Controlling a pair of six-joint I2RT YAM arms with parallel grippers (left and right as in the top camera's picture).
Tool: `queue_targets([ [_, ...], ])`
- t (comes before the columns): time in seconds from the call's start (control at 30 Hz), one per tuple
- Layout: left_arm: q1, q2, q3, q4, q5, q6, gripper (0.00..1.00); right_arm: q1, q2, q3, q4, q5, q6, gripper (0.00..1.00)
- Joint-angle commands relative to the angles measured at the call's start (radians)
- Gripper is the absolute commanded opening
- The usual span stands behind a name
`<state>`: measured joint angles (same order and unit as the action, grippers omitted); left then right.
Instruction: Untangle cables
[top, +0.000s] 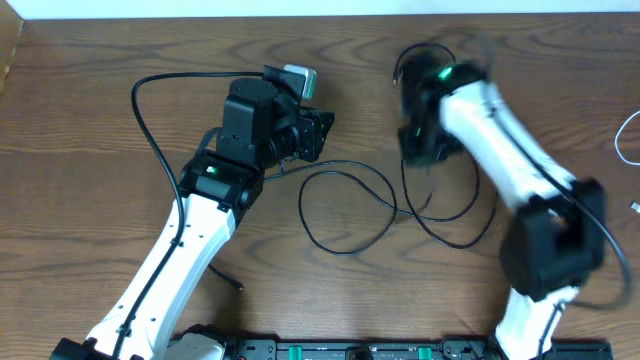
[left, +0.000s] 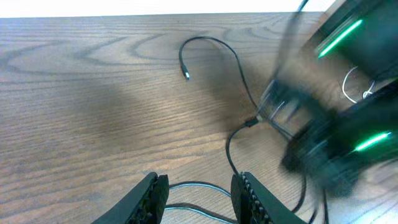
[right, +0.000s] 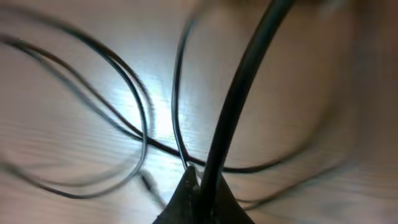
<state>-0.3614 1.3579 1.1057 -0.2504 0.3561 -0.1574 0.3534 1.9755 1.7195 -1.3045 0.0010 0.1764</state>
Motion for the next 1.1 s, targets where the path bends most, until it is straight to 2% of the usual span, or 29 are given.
queue_targets([
  [0.0, 0.003, -0.016, 0.006, -0.003, -0.009, 0.006, 0.39, -0.033, -0.168, 0.234, -0.079, 0.053, -0.020, 0.01],
  [0.07, 0.003, -0.016, 0.006, -0.004, -0.009, 0.006, 0.39, -0.053, -0.206, 0.349, -0.122, 0.066, -0.051, 0.01],
  [0.13, 0.003, -0.016, 0.006, -0.008, -0.009, 0.006, 0.39, -0.079, -0.238, 0.452, -0.159, 0.167, -0.051, 0.01],
  [0.33, 0.003, -0.016, 0.006, -0.037, -0.009, 0.006, 0.39, -0.233, -0.293, 0.593, -0.176, 0.463, -0.030, 0.01],
  [0.4, 0.003, -0.016, 0.006, -0.037, -0.009, 0.006, 0.39, -0.325, -0.303, 0.609, -0.150, 0.525, 0.000, 0.01],
  [0.43, 0.003, -0.016, 0.006, -0.039, -0.009, 0.006, 0.39, -0.432, -0.308, 0.610, -0.096, 0.543, 0.015, 0.01],
  [0.57, 0.003, -0.016, 0.006, -0.053, -0.009, 0.006, 0.40, -0.643, -0.304, 0.610, 0.023, 0.537, 0.084, 0.01],
  [0.73, 0.003, -0.016, 0.006, -0.060, -0.009, 0.006, 0.40, -0.908, -0.298, 0.609, 0.147, 0.397, 0.195, 0.01],
  [0.83, 0.003, -0.016, 0.006, -0.059, -0.009, 0.006, 0.40, -1.083, -0.280, 0.606, 0.171, 0.178, 0.280, 0.01],
  [0.97, 0.003, -0.016, 0.006, -0.059, -0.009, 0.006, 0.40, -1.179, -0.232, 0.592, 0.142, -0.051, 0.273, 0.01],
  [1.07, 0.003, -0.016, 0.006, -0.059, -0.009, 0.006, 0.40, -1.183, -0.137, 0.576, 0.077, -0.147, 0.187, 0.01],
])
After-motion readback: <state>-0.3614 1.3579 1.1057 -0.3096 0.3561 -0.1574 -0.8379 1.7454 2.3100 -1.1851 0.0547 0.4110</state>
